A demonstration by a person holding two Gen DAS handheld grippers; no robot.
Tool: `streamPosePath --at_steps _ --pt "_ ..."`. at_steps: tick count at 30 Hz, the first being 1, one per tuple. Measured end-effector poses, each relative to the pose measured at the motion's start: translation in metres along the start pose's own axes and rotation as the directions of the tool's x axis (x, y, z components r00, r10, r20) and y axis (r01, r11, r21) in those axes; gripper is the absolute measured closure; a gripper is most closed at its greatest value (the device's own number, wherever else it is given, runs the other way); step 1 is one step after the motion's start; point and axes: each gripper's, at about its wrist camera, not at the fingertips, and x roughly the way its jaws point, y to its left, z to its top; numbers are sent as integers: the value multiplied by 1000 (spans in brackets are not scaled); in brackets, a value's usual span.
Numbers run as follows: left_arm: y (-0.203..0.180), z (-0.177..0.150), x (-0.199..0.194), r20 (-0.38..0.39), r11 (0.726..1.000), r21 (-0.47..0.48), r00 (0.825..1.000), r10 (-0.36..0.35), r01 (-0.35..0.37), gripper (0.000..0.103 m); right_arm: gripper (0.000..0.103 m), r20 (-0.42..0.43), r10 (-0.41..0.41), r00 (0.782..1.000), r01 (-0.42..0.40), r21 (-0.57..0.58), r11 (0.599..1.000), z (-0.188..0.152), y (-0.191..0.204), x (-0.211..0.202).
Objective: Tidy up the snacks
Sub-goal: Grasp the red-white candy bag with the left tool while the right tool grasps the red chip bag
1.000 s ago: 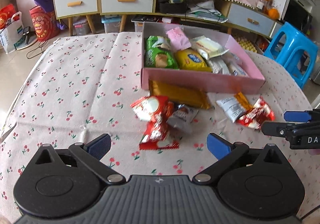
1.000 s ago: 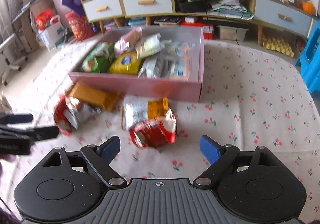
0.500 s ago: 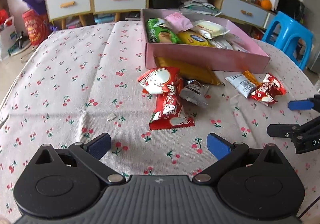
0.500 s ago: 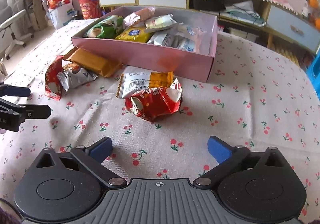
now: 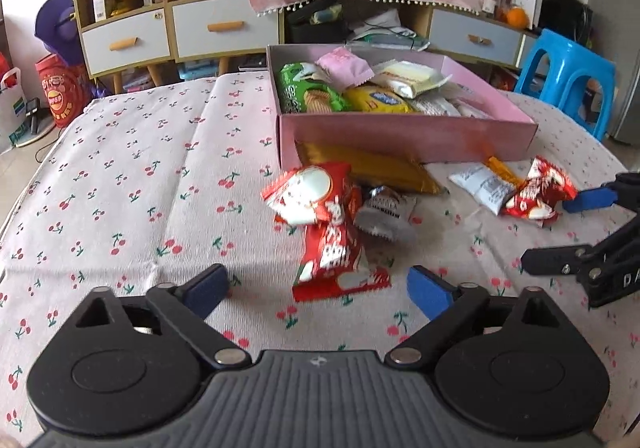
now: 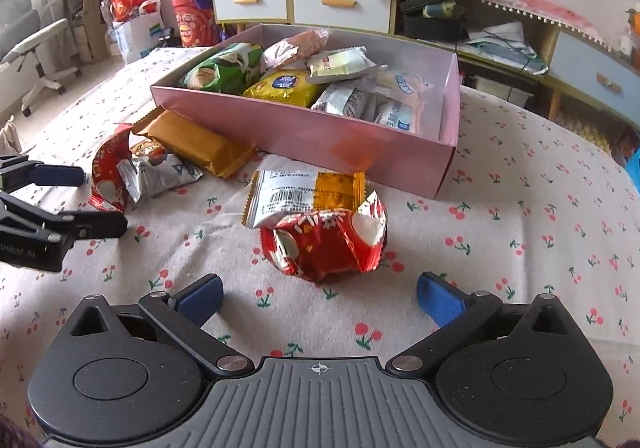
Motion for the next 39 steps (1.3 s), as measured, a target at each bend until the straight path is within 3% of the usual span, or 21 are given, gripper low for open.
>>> streamPosePath --at_steps 7,12,15,19,21,24,31,39 --pt "1 7 -1 9 998 -43 999 -43 43 28 2 37 7 999 -7 0 1000 6 0 -2" --pt "0 12 -3 12 995 -71 997 -71 72 45 12 55 10 998 -11 25 1000 12 -3 -4" --pt "1 14 -4 13 993 -89 997 -75 76 51 22 58 16 998 -18 35 999 14 -3 -5" --pt "3 17 -4 4 990 -121 997 -72 72 61 46 50 29 998 -32 51 998 16 -5 -4" --pt "6 19 -4 -6 988 -139 997 -71 69 74 50 49 31 998 -34 59 998 17 -6 -4" --pt "10 20 -4 -20 982 -172 996 -85 81 80 53 45 25 999 -29 74 997 20 -8 -7" --pt "17 30 -11 -34 969 -227 994 -106 95 81 54 46 52 998 -58 118 991 26 -14 -18" --pt "21 46 -24 13 953 -280 993 -120 119 81 54 103 67 992 -83 165 983 41 -16 -35"
